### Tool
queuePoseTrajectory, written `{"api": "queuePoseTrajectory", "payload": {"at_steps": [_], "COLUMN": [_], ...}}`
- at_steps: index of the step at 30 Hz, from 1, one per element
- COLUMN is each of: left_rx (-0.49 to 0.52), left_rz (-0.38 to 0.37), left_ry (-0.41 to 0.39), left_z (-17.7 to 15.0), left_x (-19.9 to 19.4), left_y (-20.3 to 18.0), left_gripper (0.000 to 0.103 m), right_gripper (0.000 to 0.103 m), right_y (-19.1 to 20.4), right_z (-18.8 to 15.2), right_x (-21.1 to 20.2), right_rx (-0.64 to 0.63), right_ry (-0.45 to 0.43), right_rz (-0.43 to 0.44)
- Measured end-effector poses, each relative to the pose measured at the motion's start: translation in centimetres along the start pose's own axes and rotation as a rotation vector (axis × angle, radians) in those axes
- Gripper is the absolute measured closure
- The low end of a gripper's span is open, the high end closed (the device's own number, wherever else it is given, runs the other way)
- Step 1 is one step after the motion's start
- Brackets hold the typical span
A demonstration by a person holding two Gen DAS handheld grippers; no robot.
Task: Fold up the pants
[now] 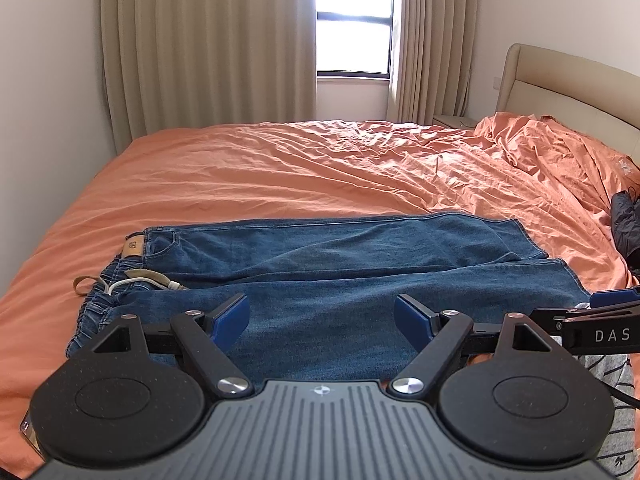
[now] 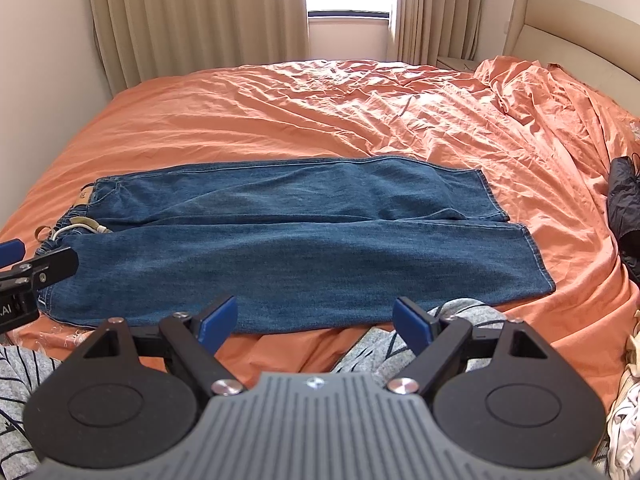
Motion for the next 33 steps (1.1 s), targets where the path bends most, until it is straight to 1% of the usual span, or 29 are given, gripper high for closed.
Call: {"api": "queuePoseTrajectory", "payload": {"at_steps": [17,33], "left_rx": [0.005,0.008], "left_rz": [0.0,0.0], "left_ry": [0.004,0.004], "left_z": [-0.06,-0.17], "left_x": [0.09,0.19], "left_y": [-0.32,-0.38], "left_gripper": [0.007,0.007], "right_gripper": [0.022,0.022], "right_y": [-0.32,-0.4], "right_z": [-0.06,-0.14], "right_x": [0.02,0.18], "right_rx": [0.016,0.007], "right_ry": [-0.001,-0.004], "right_rz": [-0.007,0.006]}}
Point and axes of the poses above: each gripper's, at about its wrist camera, not at the fingertips, and x roughly the way its jaws point, y to its left, z to its top, the point moved 3 cm from there along x, roughly the way its jaws point, and after that the axes turned 3 degrees about y, right-handed, at the moved point
